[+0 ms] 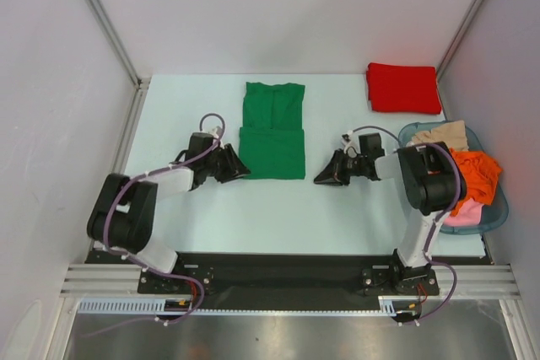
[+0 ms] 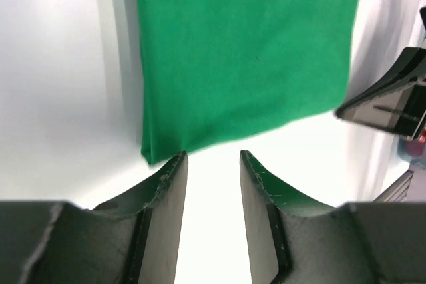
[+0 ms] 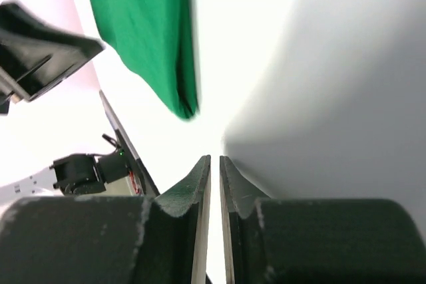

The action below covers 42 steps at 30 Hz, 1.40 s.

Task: Fold and stack the t-shirts
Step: Fold the tshirt

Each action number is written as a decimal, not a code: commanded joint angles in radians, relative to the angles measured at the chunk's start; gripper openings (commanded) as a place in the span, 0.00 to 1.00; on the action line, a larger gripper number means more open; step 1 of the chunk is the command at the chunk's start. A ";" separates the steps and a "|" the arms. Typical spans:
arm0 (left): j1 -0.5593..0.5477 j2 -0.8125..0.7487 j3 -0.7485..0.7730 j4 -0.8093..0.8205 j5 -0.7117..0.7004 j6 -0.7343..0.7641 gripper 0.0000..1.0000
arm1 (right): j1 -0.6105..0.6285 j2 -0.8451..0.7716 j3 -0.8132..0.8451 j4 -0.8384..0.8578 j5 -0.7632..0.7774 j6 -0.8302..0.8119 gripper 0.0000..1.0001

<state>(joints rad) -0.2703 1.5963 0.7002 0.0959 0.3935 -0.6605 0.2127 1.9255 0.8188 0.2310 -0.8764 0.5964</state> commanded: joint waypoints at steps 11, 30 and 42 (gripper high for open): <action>0.005 -0.505 -0.320 0.063 -0.168 -0.339 0.64 | 0.048 -0.465 -0.290 0.111 0.403 0.271 0.36; -0.122 -0.267 -0.354 0.225 -0.539 -0.682 0.53 | 0.355 -0.266 -0.302 0.357 0.909 0.595 0.47; -0.132 -0.142 -0.258 0.136 -0.535 -0.735 0.52 | 0.381 -0.269 -0.267 0.265 0.984 0.605 0.51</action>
<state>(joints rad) -0.3920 1.4155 0.4099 0.2901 -0.1280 -1.3682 0.5850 1.6436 0.5266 0.5415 0.0463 1.2041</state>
